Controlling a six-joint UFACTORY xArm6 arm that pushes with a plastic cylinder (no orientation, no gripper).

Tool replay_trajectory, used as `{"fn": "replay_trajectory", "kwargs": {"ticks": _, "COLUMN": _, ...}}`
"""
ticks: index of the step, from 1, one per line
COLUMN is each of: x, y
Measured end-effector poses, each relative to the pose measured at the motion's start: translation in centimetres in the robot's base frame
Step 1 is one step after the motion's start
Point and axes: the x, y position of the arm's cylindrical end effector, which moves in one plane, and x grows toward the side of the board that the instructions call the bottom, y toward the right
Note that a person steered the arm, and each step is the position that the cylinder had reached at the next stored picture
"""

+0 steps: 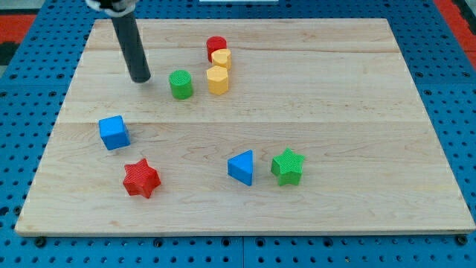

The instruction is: Move the green circle up

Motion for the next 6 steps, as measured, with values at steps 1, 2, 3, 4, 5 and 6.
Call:
{"fn": "replay_trajectory", "kwargs": {"ticks": 1, "x": 6.3, "y": 2.0}}
{"fn": "replay_trajectory", "kwargs": {"ticks": 2, "x": 7.0, "y": 7.5}}
{"fn": "replay_trajectory", "kwargs": {"ticks": 3, "x": 4.5, "y": 7.8}}
{"fn": "replay_trajectory", "kwargs": {"ticks": 4, "x": 1.9, "y": 6.2}}
{"fn": "replay_trajectory", "kwargs": {"ticks": 5, "x": -0.7, "y": 4.8}}
{"fn": "replay_trajectory", "kwargs": {"ticks": 6, "x": -1.3, "y": 2.9}}
